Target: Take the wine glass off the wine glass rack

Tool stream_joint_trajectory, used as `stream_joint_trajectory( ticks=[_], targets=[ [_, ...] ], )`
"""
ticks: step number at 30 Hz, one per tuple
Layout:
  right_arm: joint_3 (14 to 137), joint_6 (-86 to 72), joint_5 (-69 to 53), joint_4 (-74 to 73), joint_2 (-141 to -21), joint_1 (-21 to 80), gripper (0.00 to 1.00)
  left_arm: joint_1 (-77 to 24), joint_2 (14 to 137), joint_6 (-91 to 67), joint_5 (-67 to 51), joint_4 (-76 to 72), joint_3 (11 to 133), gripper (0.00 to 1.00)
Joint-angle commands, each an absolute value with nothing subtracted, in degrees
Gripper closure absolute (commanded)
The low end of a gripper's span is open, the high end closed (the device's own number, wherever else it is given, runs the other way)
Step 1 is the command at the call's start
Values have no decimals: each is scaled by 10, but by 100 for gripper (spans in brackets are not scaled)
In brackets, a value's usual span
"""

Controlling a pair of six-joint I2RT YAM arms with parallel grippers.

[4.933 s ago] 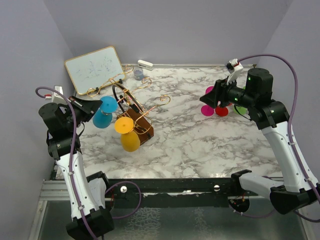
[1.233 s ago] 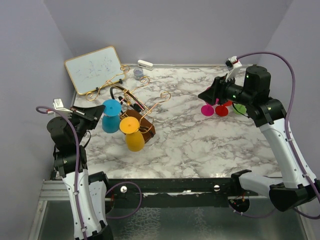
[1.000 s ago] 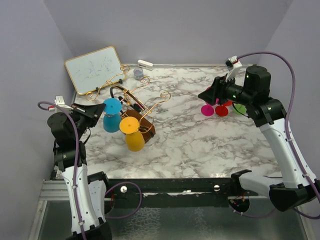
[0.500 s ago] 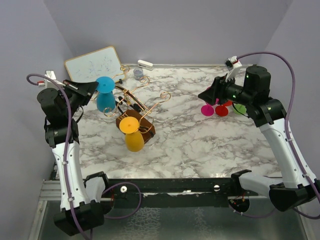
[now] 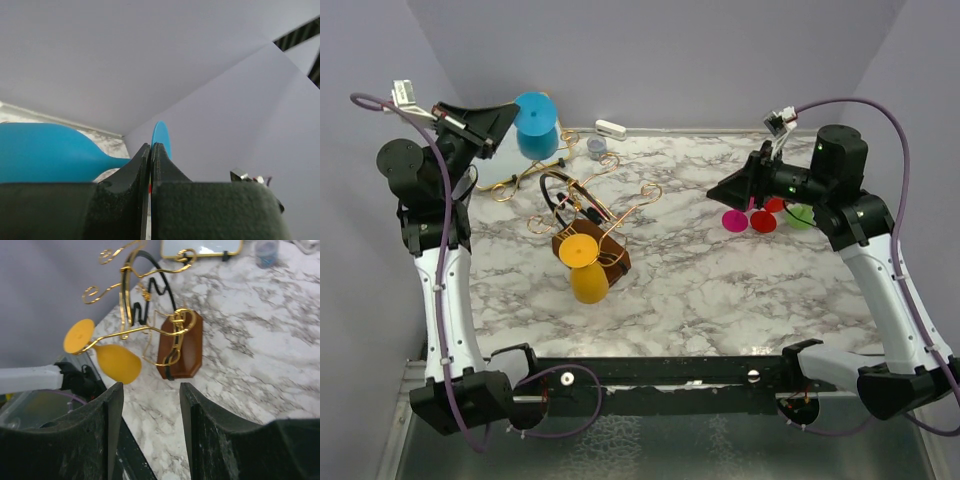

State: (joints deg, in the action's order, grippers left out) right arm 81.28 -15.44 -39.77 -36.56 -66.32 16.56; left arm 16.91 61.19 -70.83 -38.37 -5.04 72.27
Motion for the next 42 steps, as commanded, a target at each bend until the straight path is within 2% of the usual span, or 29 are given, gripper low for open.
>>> stream_joint_trajectory(
  ticks=[1,5,10,17,21,42],
  targets=[
    [830,-203,-557,-280,-657,169,51,98,663,-748,-425,-205,794,100],
    [837,-227,-631,-247,-669,169,50,-31,739,-678,-424,-188,877,100],
    [845,-223,-610,-257,-658,170,50,-187,812,-537,-411,-77,980,100],
    [840,-204,-597,-290,-629,169,49,-311,858,-407,-384,44,1042,100],
    [839,-189,-555,-317,-618,169,49,-333,855,-384,-377,57,1038,100],
    [813,-201,-532,-301,-602,170,53,-395,803,-370,-417,38,967,100]
  ],
)
